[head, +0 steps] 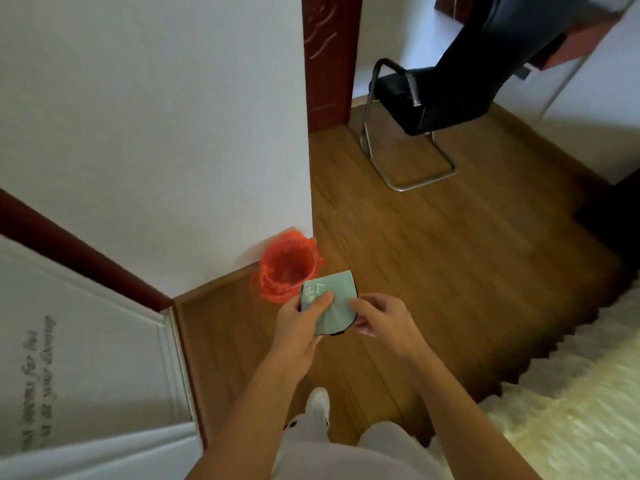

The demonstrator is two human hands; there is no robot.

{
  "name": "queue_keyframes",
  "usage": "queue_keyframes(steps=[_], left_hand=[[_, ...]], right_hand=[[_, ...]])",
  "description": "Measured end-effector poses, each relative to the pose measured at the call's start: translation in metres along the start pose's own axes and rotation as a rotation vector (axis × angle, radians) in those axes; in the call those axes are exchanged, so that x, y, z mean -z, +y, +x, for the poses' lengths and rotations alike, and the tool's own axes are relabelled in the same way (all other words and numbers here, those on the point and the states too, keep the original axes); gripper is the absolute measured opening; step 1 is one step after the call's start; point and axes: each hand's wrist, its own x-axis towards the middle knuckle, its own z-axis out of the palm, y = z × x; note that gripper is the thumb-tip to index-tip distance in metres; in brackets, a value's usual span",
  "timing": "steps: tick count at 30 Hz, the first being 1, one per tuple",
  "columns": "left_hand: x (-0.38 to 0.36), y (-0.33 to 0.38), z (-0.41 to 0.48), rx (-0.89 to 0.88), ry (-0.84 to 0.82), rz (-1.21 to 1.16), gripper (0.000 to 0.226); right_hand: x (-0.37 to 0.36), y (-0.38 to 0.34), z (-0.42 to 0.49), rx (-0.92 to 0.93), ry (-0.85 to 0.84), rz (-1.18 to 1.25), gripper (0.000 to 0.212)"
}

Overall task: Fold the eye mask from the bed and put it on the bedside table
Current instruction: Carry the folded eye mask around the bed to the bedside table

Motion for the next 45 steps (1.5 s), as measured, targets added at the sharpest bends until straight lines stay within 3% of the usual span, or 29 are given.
queue_keyframes(steps=[9, 18, 21, 25, 33, 37, 40, 45], left_hand=[[-0.09, 0.028, 0.065, 0.121, -0.271, 0.233, 0.024], [-0.226, 0.003, 0.09, 0.148, -0.488, 0.496, 0.029], [-0.282, -0.012, 0.101, 0.146, -0.542, 0.56, 0.032], [-0.368, -0.034, 0.115, 0.174, -0.556, 0.584, 0.029], [-0.531, -0.067, 0.125, 0.158, -0.609, 0.648, 0.036], [-0.588, -0.076, 0.127, 0.158, -0.65, 0.686, 0.027], [-0.626, -0.082, 0.136, 0.152, -0.66, 0.723, 0.019], [-0.689, -0.092, 0.161, 0.162, -0.681, 0.756, 0.024]], right_hand=[[0.062, -0.003, 0.033, -0.128, 0.311, 0.229, 0.039], [0.168, 0.021, 0.033, -0.165, 0.585, 0.392, 0.021], [0.215, 0.033, 0.041, -0.153, 0.631, 0.432, 0.012], [0.295, 0.047, 0.058, -0.161, 0.685, 0.473, 0.023], [0.454, 0.057, 0.073, -0.13, 0.755, 0.521, 0.021], [0.506, 0.062, 0.082, -0.132, 0.79, 0.563, 0.037], [0.54, 0.067, 0.093, -0.137, 0.81, 0.591, 0.039], [0.597, 0.075, 0.115, -0.15, 0.845, 0.611, 0.035]])
